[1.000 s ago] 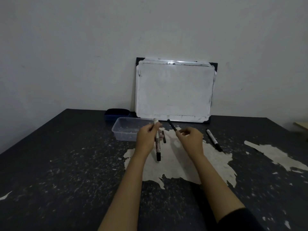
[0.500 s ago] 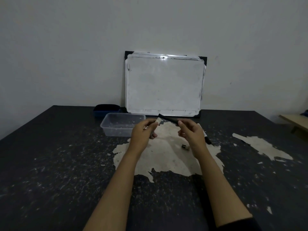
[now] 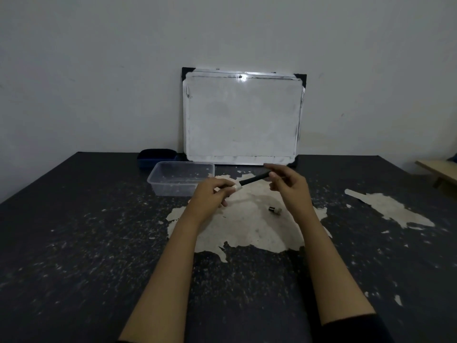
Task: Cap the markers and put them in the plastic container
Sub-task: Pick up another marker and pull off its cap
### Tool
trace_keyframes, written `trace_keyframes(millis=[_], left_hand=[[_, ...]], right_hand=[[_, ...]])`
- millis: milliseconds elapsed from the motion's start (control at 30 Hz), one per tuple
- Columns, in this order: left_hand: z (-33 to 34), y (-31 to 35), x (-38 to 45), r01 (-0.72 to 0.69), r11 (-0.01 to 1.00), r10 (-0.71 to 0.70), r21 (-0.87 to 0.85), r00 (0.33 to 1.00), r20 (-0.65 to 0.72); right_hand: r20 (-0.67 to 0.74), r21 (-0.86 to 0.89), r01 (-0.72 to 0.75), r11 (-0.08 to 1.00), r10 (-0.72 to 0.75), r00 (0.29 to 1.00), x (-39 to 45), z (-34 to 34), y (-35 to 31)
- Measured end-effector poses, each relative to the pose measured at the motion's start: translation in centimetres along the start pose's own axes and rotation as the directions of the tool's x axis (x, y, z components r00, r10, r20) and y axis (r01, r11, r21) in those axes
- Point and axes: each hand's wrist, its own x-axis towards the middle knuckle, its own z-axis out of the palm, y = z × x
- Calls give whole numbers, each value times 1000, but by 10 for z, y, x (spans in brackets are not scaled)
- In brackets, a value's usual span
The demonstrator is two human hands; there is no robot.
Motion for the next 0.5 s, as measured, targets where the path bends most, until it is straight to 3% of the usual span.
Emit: trace_keyframes(millis=[133, 300, 500], left_hand=[[1, 4, -1, 12, 998, -11, -62, 1000, 15], [0, 2, 2, 38, 994, -40, -102, 999, -23], [4, 9, -2, 39, 995, -33, -90, 997, 64]], right_hand=[[-66, 71, -34, 997, 39, 997, 1, -2, 0], [-23, 51, -21, 999, 22, 999, 0, -2, 0], [-11, 82, -40, 996, 41, 999, 0, 0, -2]])
